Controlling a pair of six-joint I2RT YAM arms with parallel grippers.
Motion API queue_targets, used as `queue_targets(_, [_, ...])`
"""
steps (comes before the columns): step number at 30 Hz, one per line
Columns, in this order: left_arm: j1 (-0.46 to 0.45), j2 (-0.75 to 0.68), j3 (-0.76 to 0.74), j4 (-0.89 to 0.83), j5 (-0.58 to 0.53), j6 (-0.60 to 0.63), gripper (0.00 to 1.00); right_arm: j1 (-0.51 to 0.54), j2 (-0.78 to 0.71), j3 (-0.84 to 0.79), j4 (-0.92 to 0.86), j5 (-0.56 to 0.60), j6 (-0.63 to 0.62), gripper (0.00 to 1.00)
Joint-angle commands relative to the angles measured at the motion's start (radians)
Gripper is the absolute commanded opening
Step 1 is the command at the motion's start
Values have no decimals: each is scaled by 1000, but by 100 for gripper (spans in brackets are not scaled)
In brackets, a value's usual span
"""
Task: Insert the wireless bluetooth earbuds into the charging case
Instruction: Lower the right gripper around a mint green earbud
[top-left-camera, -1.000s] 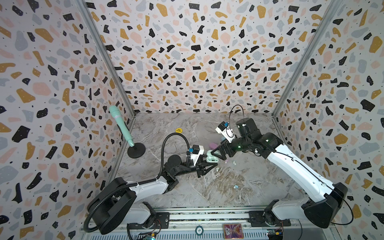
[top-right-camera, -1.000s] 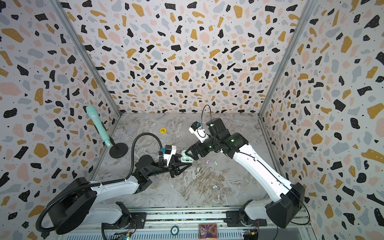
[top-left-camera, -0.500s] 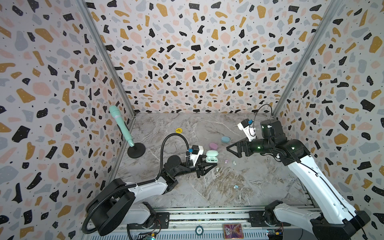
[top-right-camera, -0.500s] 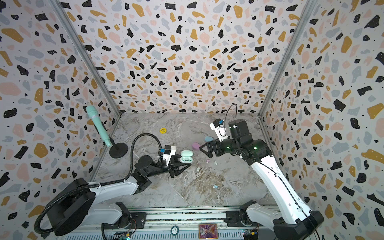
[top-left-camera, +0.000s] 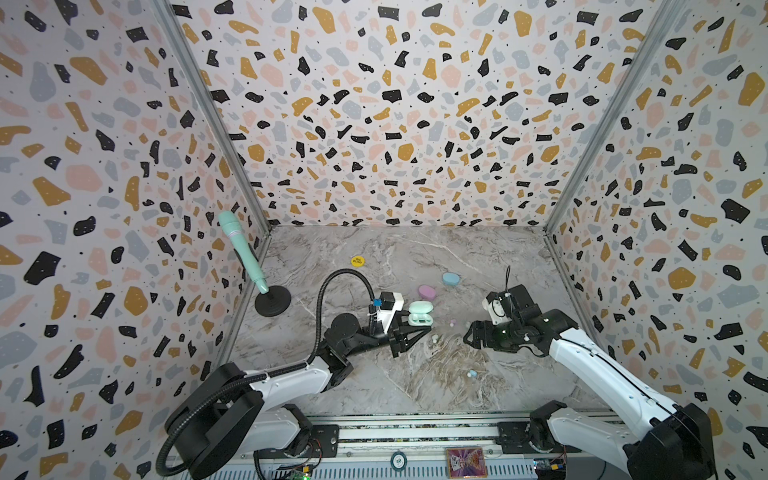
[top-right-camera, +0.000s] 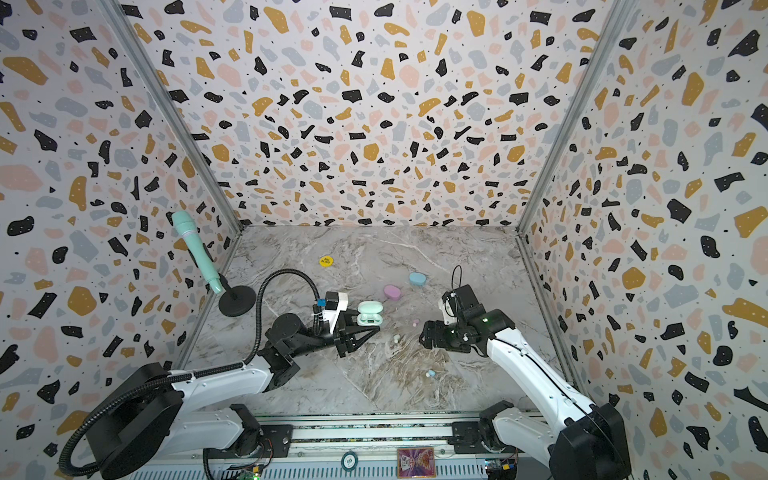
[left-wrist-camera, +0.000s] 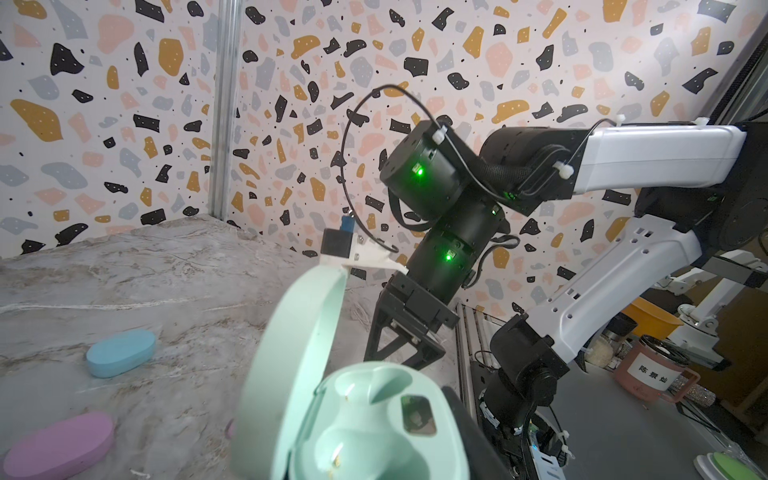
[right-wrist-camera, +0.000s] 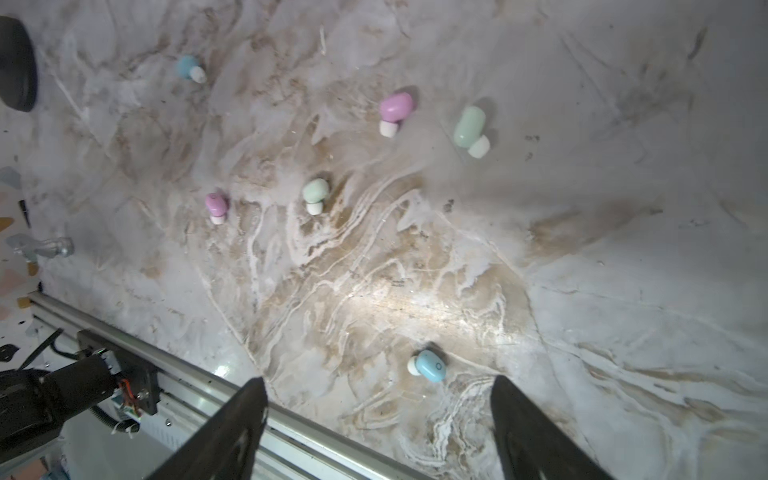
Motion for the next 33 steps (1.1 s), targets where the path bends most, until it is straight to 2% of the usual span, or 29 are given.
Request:
queue_targets(1, [4,-13,-9,46,-1,17,12,-20,47,9,149,54,44,80])
queue_targets(10, [11,-13,-8,38,8,27,12,-109,311,76,247,62,-55,56])
queue_targets(22, [16,-24,-16,30,3,31,13,-80,518,212,224,98,-60,44])
queue_targets(33, [18,-35,-25,33,2,32,13,-52,602,268,164,176,-57,37])
